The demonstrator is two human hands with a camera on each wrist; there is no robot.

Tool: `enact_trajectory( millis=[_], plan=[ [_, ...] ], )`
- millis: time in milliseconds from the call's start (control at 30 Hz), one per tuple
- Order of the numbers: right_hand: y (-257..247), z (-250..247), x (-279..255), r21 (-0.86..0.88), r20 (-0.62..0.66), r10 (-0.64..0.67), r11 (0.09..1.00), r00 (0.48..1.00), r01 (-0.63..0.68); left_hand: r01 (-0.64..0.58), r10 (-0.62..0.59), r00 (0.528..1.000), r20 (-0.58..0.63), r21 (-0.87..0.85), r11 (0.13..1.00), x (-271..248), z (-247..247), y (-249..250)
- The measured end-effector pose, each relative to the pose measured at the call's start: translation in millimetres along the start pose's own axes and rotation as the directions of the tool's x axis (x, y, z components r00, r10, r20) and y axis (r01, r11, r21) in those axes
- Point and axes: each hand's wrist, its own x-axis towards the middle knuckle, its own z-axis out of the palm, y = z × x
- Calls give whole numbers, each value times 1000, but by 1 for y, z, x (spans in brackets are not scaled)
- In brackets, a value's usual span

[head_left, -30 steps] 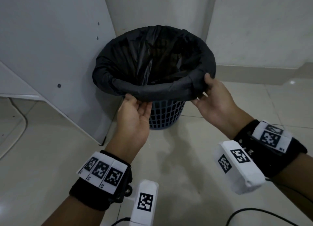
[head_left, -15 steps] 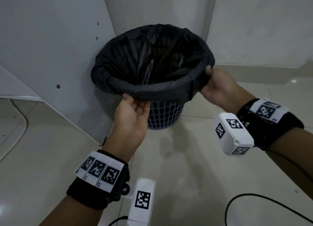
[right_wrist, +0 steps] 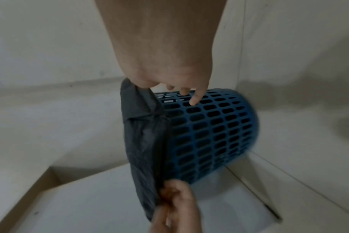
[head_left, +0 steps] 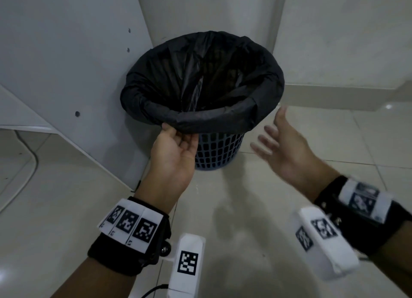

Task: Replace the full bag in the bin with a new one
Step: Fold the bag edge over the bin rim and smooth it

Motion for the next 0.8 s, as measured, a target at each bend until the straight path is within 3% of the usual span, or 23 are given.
enact_trajectory(
  millis=[133, 533, 800],
  plan=[
    [24, -6, -26, -61, 82, 77, 996, 994, -72, 0, 0, 1000, 2, -22, 1000, 2, 0, 0],
    [-1, 30, -19, 20, 213, 149, 987, 966, -156, -7, 7, 1000, -30, -4, 1000, 2, 3, -1],
    [8, 34, -7, 181, 274, 46, 978, 961, -99, -5, 5, 999, -36, 6, 1000, 0, 3, 1]
  ],
)
